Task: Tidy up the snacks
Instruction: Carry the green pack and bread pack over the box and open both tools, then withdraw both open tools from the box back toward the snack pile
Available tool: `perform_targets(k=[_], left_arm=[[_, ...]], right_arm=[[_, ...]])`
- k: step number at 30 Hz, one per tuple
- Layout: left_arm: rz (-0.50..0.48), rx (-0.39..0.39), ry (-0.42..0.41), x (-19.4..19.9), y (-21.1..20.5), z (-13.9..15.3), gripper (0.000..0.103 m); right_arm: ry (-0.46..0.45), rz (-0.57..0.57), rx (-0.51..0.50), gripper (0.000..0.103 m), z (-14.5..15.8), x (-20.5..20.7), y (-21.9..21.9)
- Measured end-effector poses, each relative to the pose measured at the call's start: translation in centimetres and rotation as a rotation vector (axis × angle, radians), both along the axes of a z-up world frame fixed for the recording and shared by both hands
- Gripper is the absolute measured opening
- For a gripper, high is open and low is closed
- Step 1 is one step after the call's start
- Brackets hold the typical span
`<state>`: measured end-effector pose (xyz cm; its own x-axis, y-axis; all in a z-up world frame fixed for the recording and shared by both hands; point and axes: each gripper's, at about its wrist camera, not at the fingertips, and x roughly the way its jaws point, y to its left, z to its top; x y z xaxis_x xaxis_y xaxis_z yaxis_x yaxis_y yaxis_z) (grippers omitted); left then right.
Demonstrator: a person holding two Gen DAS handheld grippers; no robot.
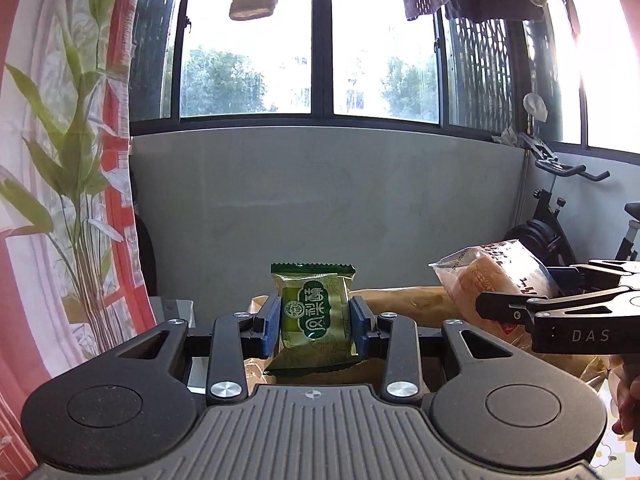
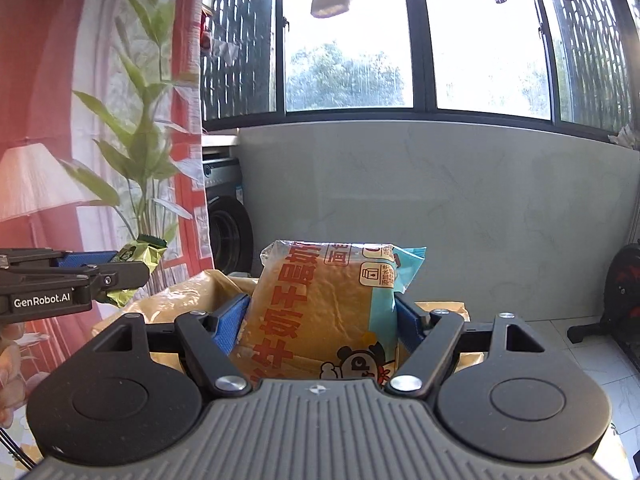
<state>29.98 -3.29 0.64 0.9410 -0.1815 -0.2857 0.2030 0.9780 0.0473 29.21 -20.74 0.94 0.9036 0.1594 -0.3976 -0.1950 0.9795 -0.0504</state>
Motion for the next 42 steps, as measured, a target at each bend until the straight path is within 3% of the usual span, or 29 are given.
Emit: perform_targets(k=[6, 10, 13, 31, 42], left_arm=[[0.020, 0.003, 0.058, 2.0, 0.5, -1.3, 0.041], [0.035, -0.007, 0.063, 2.1, 1.0, -1.8, 0.062], [0.029, -0.007, 0.065, 1.7, 1.0, -1.6, 0.069], [0.037, -0.013, 0.066, -5.6, 2.3, 0.7, 0.080], [0.033, -0.020, 0.049, -10.9, 3.1, -0.6, 0.086]], right_arm=[[0.079, -0.039, -0.009, 0.077, -1.6, 1.3, -0.9], [0.103, -0.050, -0.019, 0.078, -2.1, 1.1, -1.5], [0.093, -0.058, -0.002, 0.078, -1.8, 0.7, -2.0], [0.081, 0.001, 0.031, 0.082, 1.2, -6.2, -1.9], [0.096, 0.013, 0.078, 0.085, -0.1, -10.9, -2.5]])
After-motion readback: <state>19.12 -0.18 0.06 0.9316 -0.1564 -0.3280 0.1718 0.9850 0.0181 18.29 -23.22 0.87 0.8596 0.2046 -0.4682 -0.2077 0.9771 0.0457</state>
